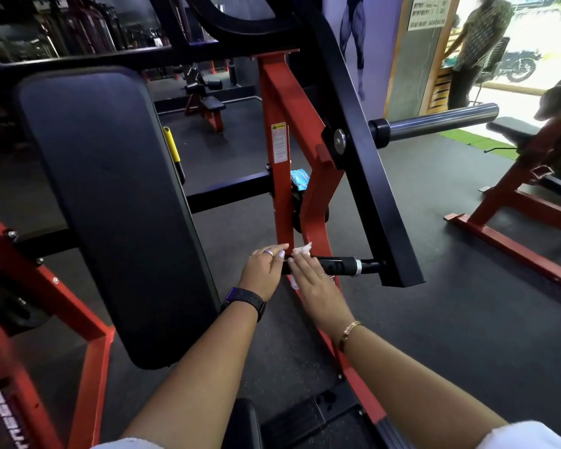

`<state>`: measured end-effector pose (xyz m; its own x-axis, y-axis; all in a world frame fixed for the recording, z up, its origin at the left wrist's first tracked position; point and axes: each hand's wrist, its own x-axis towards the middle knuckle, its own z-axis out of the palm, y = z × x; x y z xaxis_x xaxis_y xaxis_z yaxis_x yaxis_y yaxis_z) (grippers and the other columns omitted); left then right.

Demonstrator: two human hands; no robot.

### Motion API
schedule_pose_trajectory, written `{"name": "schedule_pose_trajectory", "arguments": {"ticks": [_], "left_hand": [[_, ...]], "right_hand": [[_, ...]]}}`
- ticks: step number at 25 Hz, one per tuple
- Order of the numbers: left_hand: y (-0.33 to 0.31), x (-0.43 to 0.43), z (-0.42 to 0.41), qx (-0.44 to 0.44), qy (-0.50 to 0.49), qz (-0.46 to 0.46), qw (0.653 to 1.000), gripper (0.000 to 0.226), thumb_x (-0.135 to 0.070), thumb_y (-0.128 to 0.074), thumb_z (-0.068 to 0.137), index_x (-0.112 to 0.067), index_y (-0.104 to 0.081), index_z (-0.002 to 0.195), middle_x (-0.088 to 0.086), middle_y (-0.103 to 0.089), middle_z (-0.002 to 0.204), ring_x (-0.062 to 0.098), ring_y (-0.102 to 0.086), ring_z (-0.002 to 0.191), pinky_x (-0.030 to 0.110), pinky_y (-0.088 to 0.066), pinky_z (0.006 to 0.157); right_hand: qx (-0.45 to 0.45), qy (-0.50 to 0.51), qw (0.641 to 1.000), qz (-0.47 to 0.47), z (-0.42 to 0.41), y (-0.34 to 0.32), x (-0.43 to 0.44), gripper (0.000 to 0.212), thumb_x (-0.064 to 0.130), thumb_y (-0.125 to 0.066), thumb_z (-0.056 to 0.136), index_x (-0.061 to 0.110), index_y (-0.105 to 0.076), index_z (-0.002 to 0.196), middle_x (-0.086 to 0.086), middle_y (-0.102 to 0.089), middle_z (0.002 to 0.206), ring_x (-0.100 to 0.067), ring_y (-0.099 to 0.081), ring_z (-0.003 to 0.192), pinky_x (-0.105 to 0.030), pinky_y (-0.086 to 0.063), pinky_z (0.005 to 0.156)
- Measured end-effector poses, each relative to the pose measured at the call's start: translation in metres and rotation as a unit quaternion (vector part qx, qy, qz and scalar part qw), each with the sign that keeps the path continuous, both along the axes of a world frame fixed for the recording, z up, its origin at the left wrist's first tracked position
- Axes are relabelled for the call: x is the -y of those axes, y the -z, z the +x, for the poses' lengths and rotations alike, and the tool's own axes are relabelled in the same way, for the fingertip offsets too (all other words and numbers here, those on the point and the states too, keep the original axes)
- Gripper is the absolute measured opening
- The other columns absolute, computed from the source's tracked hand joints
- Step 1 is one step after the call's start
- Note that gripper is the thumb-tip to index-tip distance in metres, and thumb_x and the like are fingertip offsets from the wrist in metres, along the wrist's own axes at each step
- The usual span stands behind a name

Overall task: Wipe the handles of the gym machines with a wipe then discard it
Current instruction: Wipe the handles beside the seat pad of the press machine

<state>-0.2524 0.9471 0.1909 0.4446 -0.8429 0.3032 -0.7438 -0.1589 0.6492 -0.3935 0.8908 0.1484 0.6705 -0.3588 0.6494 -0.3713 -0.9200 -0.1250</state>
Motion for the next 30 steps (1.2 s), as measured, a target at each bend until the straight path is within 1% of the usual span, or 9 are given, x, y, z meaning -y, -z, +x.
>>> {"name": "schedule_pose_trajectory", "arguments": {"ticks": [2,4,6,9,13,15,19,23,30], "left_hand": [[-0.003,-0.005,0.006,0.057,0.039,0.077,0.995,0.056,-0.039,-0.064,0.088,-0.024,-0.048,0.139,-0.005,-0.052,0.132,0.015,-0.042,0.125,0.027,-0.031,0.104],[-0.009,-0.006,0.013,0.095,0.06,0.136,0.984,0.074,-0.04,-0.073,0.079,-0.026,-0.039,0.143,-0.004,-0.047,0.138,0.017,-0.04,0.128,0.03,-0.033,0.105],[-0.009,-0.007,0.014,0.116,0.053,0.133,0.983,0.07,-0.034,-0.074,0.08,-0.027,-0.041,0.142,-0.003,-0.048,0.139,0.018,-0.041,0.128,0.03,-0.034,0.104],[-0.007,-0.007,0.009,0.121,0.029,0.102,0.987,0.062,-0.028,-0.073,0.081,-0.026,-0.047,0.137,-0.003,-0.051,0.137,0.018,-0.043,0.126,0.028,-0.035,0.102],[-0.006,-0.006,0.009,0.08,0.03,0.09,0.992,0.056,-0.018,-0.067,0.085,-0.023,-0.047,0.138,0.001,-0.051,0.139,0.021,-0.044,0.127,0.026,-0.033,0.102],[-0.005,-0.006,0.009,0.049,0.027,0.075,0.996,0.051,-0.017,-0.061,0.089,-0.023,-0.046,0.138,0.0,-0.05,0.139,0.019,-0.044,0.127,0.024,-0.032,0.102],[-0.005,-0.006,0.008,0.051,0.023,0.08,0.995,0.065,-0.023,-0.075,0.078,-0.024,-0.044,0.136,-0.003,-0.056,0.131,0.017,-0.047,0.122,0.025,-0.036,0.098],[-0.002,-0.005,0.01,0.066,0.016,0.077,0.995,0.066,-0.026,-0.079,0.075,-0.024,-0.046,0.133,-0.003,-0.057,0.128,0.017,-0.048,0.12,0.027,-0.038,0.097],[0.001,-0.006,0.009,0.07,0.009,0.054,0.996,0.044,-0.02,-0.071,0.08,-0.021,-0.054,0.121,-0.001,-0.059,0.123,0.02,-0.051,0.115,0.022,-0.037,0.089]], "right_hand": [[0.0,0.042,0.999,-0.031,-0.036,0.011,0.02,0.053,-0.014,-0.041,0.08,-0.006,-0.049,0.132,-0.021,-0.046,0.139,-0.034,-0.04,0.131,-0.04,-0.025,0.115],[0.028,0.141,0.989,0.046,-0.065,0.02,0.037,0.052,-0.017,-0.049,0.081,-0.007,-0.047,0.132,-0.022,-0.046,0.139,-0.035,-0.034,0.134,-0.039,-0.017,0.118],[0.053,0.209,0.964,0.155,-0.069,0.023,0.042,0.045,-0.008,-0.05,0.089,-0.007,-0.047,0.133,-0.022,-0.045,0.141,-0.032,-0.027,0.139,-0.043,-0.017,0.118],[0.105,0.175,0.956,0.209,-0.034,0.015,0.021,0.044,-0.006,-0.045,0.092,-0.002,-0.046,0.136,-0.019,-0.044,0.142,-0.028,-0.031,0.139,-0.045,-0.027,0.114],[0.1,0.012,0.978,0.182,0.024,-0.002,-0.023,0.049,-0.008,-0.047,0.086,-0.002,-0.046,0.135,-0.018,-0.047,0.139,-0.025,-0.04,0.134,-0.036,-0.029,0.112],[0.057,-0.034,0.992,0.103,0.029,-0.003,-0.026,0.053,-0.013,-0.053,0.081,-0.004,-0.048,0.133,-0.02,-0.048,0.138,-0.029,-0.043,0.132,-0.04,-0.033,0.11],[0.038,-0.015,0.999,-0.022,-0.014,0.01,0.006,0.046,-0.014,-0.062,0.077,0.0,-0.062,0.121,-0.017,-0.055,0.132,-0.032,-0.051,0.125,-0.049,-0.043,0.102],[0.12,0.082,0.989,0.026,-0.014,0.01,0.007,0.038,-0.009,-0.058,0.083,0.0,-0.062,0.119,-0.017,-0.061,0.125,-0.03,-0.056,0.12,-0.046,-0.038,0.106],[0.027,-0.063,0.997,-0.046,-0.004,0.007,0.007,0.049,-0.013,-0.068,0.076,0.001,-0.061,0.122,-0.016,-0.056,0.132,-0.029,-0.052,0.124,-0.044,-0.041,0.105]]}}
